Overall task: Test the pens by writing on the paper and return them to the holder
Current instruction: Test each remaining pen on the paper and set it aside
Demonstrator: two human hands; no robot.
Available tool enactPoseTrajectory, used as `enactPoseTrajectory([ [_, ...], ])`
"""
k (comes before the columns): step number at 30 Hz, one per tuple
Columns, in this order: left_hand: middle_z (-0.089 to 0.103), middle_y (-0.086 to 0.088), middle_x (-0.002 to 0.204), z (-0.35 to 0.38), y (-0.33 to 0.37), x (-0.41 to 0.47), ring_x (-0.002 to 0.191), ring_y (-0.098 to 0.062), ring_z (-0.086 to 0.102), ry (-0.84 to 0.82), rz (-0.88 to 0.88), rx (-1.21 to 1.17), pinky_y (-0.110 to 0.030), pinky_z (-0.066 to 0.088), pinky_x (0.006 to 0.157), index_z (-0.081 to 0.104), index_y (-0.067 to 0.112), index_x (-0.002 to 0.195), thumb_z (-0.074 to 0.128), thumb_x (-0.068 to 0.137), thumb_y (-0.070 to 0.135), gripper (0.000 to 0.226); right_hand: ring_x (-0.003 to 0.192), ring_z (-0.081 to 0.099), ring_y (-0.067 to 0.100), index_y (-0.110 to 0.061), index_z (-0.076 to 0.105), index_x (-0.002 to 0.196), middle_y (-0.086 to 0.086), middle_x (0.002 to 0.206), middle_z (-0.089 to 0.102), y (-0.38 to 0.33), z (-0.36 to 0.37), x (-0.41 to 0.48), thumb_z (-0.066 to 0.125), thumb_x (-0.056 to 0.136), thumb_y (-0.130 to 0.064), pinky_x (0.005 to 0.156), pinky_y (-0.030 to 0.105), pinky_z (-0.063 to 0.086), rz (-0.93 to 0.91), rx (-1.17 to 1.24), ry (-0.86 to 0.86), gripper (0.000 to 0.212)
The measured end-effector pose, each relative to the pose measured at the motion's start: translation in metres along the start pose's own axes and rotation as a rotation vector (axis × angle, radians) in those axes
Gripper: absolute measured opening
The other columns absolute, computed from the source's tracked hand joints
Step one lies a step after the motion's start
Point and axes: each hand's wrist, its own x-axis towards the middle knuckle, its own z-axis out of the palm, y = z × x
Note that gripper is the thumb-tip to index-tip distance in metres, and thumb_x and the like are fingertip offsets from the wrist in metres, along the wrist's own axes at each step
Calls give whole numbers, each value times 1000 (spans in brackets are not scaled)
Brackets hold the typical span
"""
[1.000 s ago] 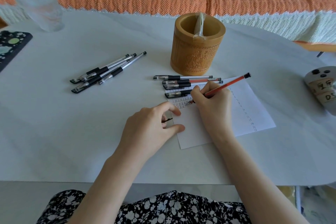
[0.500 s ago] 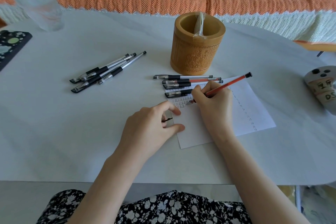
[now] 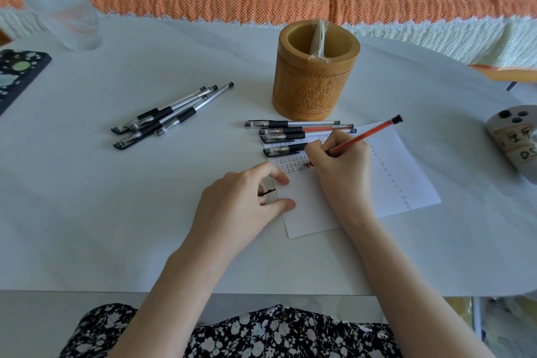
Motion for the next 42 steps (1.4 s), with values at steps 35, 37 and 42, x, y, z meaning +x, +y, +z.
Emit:
enactPoseTrajectory([
  [35, 53, 13, 68, -1, 1, -1, 71, 3, 57, -6, -13, -9, -12, 34, 60, 59, 41, 91, 72, 69, 52, 27, 51, 24, 8, -10, 34, 54, -3, 49, 26, 0, 0, -1, 58, 73, -1, 47, 20, 21, -7, -3, -12, 31],
  [37, 54, 14, 70, 0, 1, 0, 71, 5, 57, -9, -17, -12, -10, 34, 61, 59, 41, 91, 72, 69, 52, 28, 51, 24, 8, -9, 35, 55, -2, 49, 27, 0, 0, -1, 58, 74, -2, 47, 20, 21, -6, -5, -14, 30],
  [42, 49, 13, 63, 0, 0, 0, 58, 9, 49, -14, -9, -10, -11, 32, 56, 56, 43, 87, 72, 69, 52, 25, 51, 24, 8, -7, 35, 55, 1, 50, 28, 0, 0, 0, 58, 75, -3, 47, 20, 21, -10, -5, -8, 30],
])
